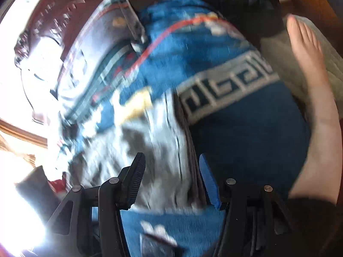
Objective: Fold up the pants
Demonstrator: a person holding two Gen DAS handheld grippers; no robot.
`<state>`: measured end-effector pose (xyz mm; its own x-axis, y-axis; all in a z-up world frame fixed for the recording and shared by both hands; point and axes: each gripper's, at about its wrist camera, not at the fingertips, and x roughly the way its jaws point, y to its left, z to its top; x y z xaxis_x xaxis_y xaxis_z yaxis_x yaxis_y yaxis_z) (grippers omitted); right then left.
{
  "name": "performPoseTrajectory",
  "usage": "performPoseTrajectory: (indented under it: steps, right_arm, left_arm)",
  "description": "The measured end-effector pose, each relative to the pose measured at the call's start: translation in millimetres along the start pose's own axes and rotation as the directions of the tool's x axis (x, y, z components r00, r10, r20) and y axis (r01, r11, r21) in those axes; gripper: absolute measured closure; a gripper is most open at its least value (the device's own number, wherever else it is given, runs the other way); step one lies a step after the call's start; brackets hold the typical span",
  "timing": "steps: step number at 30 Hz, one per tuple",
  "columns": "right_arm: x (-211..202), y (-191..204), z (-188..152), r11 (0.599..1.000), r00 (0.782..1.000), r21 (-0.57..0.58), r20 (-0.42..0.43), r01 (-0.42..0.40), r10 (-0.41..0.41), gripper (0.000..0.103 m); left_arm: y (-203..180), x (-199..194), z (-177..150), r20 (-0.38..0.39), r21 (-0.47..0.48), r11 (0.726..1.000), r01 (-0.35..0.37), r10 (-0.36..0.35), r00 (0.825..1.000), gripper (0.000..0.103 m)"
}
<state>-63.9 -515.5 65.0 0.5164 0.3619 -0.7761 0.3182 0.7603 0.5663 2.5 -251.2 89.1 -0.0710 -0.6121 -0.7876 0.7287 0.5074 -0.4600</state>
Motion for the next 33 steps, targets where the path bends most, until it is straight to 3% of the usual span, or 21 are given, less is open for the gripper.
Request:
performPoseTrajectory:
  steps: [4, 7, 9, 11, 15, 20, 21, 24, 26, 30, 33]
  right_arm:
    - [13, 4, -24, 0.997, 0.993, -0.001, -0.087, 0.079, -0.079, 0.054]
    - [22, 8, -30, 0.986, 0.982, -0.026, -0.091, 0.165, -0.167, 0.079]
    - [14, 18, -28, 0.978, 0.979, -0.063, -0.035, 0.200, -0.203, 0.084]
    - [7, 34, -29, 0.954, 0.962, -0.127, 0.003, 0.273, -0.275, 0.085]
    - [32, 41, -36, 0.886, 0.902, -0.209, -0.037, 0.415, -0.431, 0.085]
    - [35, 35, -33, 0.875, 0.884, -0.198, -0.071, 0.441, -0.462, 0.082]
    - [33, 36, -33, 0.873, 0.883, -0.202, -0.070, 0.444, -0.465, 0.076]
    - [15, 44, -37, 0.858, 0.873, -0.195, -0.017, 0.475, -0.488, 0.071]
    - [5, 58, -43, 0.856, 0.877, -0.208, 0.029, 0.474, -0.479, 0.069]
    - [10, 96, -67, 0.912, 0.956, -0.293, 0.020, 0.286, -0.293, 0.059]
    - [36, 129, -91, 0.904, 0.978, -0.387, -0.027, 0.180, -0.206, 0.058]
  left_arm:
    - [51, -20, -35, -0.034, -0.066, 0.988, -0.140, 0.138, 0.990, 0.052]
    - [82, -23, -59, -0.064, -0.149, 0.971, -0.187, 0.180, 0.982, 0.052]
    - [93, -25, -76, -0.068, -0.176, 0.965, -0.196, 0.186, 0.980, 0.052]
    - [97, -28, -87, -0.056, -0.173, 0.968, -0.183, 0.176, 0.983, 0.053]
    - [99, -30, -96, -0.060, -0.134, 0.974, -0.183, 0.176, 0.983, 0.053]
    - [100, -40, -96, -0.055, -0.138, 0.975, -0.173, 0.167, 0.984, 0.053]
    - [101, -47, -97, -0.042, -0.137, 0.974, -0.178, 0.174, 0.984, 0.053]
    - [107, -70, -103, 0.005, -0.143, 0.973, -0.182, 0.184, 0.983, 0.053]
    - [113, -84, -110, 0.009, -0.136, 0.968, -0.210, 0.213, 0.977, 0.053]
    - [135, -111, -130, -0.018, -0.140, 0.948, -0.285, 0.285, 0.958, 0.053]
    - [159, -140, -146, 0.016, -0.235, 0.924, -0.301, 0.313, 0.950, 0.052]
